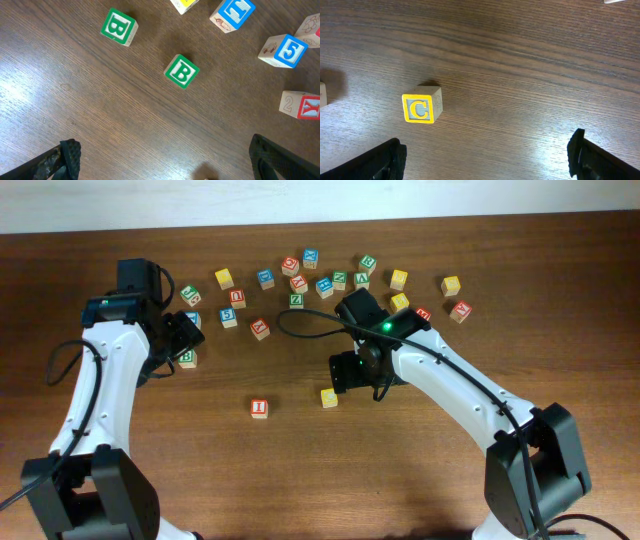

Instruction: Spell out ICRA

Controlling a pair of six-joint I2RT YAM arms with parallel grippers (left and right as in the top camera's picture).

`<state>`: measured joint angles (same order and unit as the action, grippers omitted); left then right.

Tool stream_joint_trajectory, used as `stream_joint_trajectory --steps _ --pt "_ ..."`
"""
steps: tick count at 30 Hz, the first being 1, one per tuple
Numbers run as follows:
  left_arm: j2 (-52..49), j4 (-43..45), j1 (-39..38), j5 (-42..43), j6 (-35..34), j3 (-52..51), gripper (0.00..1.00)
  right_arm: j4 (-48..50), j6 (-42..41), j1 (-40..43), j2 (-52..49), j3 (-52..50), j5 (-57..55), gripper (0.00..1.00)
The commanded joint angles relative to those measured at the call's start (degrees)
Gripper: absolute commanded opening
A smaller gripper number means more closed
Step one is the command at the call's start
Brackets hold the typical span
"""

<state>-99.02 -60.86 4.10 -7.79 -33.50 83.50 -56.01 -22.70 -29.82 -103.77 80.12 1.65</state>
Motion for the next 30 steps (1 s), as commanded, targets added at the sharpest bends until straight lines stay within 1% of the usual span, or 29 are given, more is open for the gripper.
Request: stream_joint_trajectory --steps 1,2,9,10,11,12,13,14,17,19,21,22,23,30 --pt "-0.4 -0.1 0.1 -0.6 -0.3 -0.2 0.99 -0.2 -0.2 -0.2 0.1 -0.5 0.7 0.97" --pt "-0.4 -0.1 0.1 -0.6 -0.3 -0.2 0.99 -0.1 -0.2 -0.2 0.1 -0.5 0.7 0.98" --pt "-0.4 -0.1 0.1 -0.6 -0.3 -0.2 0.99 -0.2 -0.2 -0.2 0.1 -0.5 0.7 0.98" --pt "-0.4 -0.1 0.1 -0.6 -0.3 -0.2 0.99 -0.2 -0.2 -0.2 0.1 -0.5 0.7 0.93" --pt "-0.4 -0.1 0.1 -0.6 -0.3 -0.2 0.99 -0.2 -0.2 -0.2 0.1 -0.5 0.7 0.83" --pt "-0.4 -0.1 0.1 -0.6 -0.3 -0.2 0.99 -0.2 -0.2 -0.2 0.1 -0.5 0.7 0.77" --pt "-0.4 -0.1 0.1 -0.6 -0.3 -0.2 0.99 -0.2 -0.2 -0.2 0.1 -0.5 0.7 0.74" --pt "-0.4 -0.1 0.1 -0.6 -0.3 -0.2 1.0 -0.2 -0.2 -0.2 0.1 -0.5 0.7 0.68" --pt "-0.4 -0.1 0.1 -0.6 -0.3 -0.2 0.99 -0.1 -0.2 -0.2 0.1 -0.5 0.7 0.45" --pt "-0.4 -0.1 0.1 -0.6 -0.3 -0.2 0.99 -0.2 -0.2 -0.2 0.1 -0.5 0.7 0.33" --pt "-0.4 -0.1 0.1 -0.6 -0.3 -0.2 0.99 -0.2 -0.2 -0.2 0.1 -0.5 0.7 0.15" --pt "-0.4 -0.1 0.1 -0.6 -0.3 -0.2 0.99 -0.2 -0.2 -0.2 0.1 -0.5 0.7 0.1" --pt "-0.4 -0.1 0.1 -0.6 -0.3 -0.2 0.99 -0.2 -0.2 -0.2 0.1 -0.5 0.7 0.08" --pt "-0.4 -0.1 0.1 -0.6 -0.3 -0.2 0.99 -0.1 -0.2 -0.2 0.1 -0.5 0.7 0.09"
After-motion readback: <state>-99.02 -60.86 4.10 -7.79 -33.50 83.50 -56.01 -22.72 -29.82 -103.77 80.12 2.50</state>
